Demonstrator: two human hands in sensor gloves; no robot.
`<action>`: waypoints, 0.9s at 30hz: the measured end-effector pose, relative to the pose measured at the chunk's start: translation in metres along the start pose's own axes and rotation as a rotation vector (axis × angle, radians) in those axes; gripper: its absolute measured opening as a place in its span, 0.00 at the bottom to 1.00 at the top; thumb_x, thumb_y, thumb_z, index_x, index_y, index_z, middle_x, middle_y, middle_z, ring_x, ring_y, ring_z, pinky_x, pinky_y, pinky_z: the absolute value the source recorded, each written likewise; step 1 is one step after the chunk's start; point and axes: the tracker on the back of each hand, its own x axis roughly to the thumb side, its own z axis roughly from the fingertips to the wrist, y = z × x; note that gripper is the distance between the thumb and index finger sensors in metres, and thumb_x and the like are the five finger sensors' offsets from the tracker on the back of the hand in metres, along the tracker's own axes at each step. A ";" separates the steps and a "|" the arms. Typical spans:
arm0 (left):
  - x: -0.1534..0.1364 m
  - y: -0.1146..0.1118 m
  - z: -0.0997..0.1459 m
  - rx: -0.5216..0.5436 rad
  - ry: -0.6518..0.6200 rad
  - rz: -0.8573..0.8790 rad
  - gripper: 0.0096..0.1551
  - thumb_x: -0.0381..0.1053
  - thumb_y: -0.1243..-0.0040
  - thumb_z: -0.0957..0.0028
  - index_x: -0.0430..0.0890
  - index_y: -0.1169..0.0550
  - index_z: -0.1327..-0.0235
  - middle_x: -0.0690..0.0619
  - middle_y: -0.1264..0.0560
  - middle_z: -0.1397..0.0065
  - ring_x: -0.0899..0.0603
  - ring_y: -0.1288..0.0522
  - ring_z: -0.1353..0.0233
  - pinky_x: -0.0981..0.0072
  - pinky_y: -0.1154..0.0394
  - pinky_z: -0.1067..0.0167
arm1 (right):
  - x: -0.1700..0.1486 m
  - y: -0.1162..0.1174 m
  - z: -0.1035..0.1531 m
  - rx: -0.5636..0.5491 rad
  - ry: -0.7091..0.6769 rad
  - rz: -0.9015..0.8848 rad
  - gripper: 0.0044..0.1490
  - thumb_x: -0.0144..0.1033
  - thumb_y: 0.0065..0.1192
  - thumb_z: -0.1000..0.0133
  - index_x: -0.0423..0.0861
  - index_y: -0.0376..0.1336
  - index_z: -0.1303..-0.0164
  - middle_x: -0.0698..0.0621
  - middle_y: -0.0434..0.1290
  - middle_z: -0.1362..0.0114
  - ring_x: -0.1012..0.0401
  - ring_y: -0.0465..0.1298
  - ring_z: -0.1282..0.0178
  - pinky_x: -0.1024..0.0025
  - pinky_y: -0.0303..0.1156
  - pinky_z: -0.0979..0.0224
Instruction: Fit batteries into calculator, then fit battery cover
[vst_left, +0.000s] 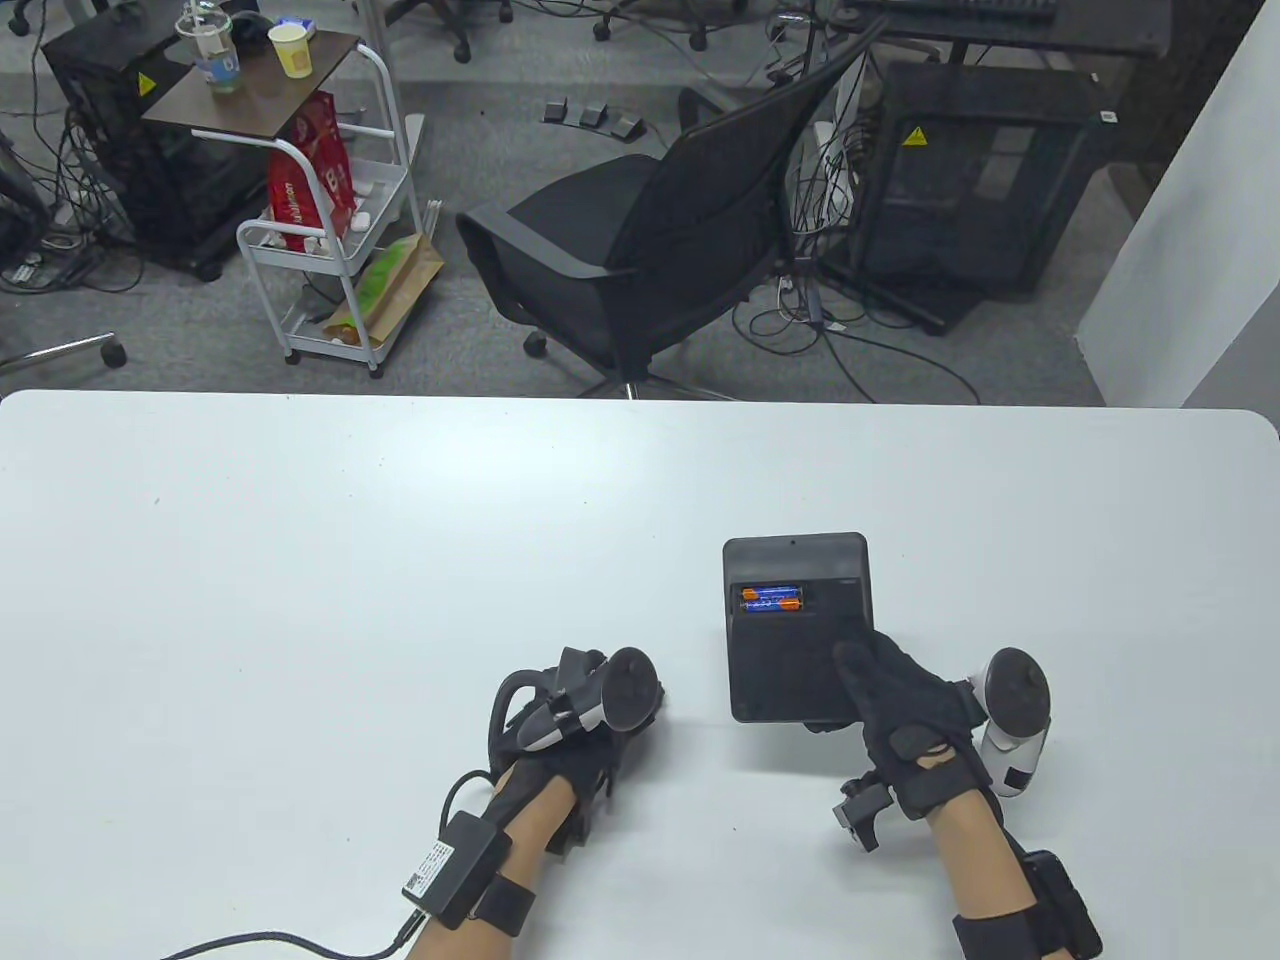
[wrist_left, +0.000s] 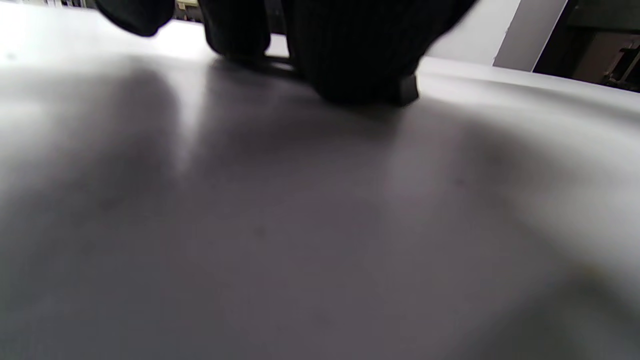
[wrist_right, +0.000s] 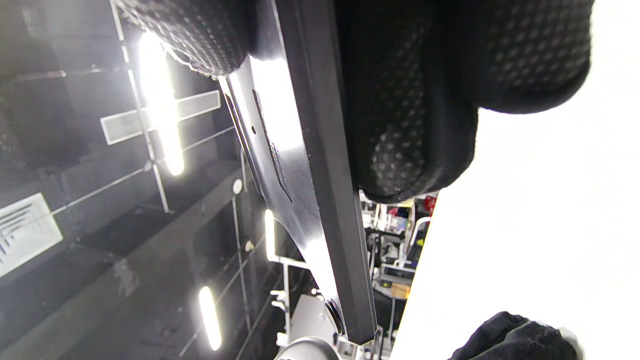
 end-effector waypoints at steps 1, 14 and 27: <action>0.001 0.001 0.001 0.010 -0.002 -0.014 0.29 0.49 0.28 0.54 0.64 0.22 0.37 0.64 0.29 0.24 0.42 0.29 0.22 0.38 0.32 0.29 | 0.000 0.000 0.000 -0.001 0.001 0.000 0.34 0.46 0.60 0.44 0.34 0.66 0.39 0.36 0.82 0.52 0.45 0.84 0.63 0.49 0.77 0.56; -0.003 0.008 0.003 0.113 0.005 -0.042 0.22 0.53 0.22 0.62 0.57 0.15 0.53 0.60 0.17 0.43 0.46 0.19 0.37 0.44 0.28 0.34 | 0.000 0.000 0.000 0.005 0.011 0.013 0.34 0.46 0.60 0.44 0.33 0.66 0.39 0.36 0.82 0.52 0.45 0.84 0.63 0.49 0.78 0.56; -0.014 0.048 0.026 0.278 0.006 0.227 0.39 0.50 0.28 0.58 0.47 0.30 0.32 0.53 0.20 0.47 0.45 0.20 0.43 0.42 0.28 0.37 | 0.001 0.001 0.000 0.018 0.003 0.022 0.34 0.46 0.60 0.44 0.34 0.66 0.39 0.36 0.82 0.52 0.45 0.84 0.63 0.49 0.77 0.56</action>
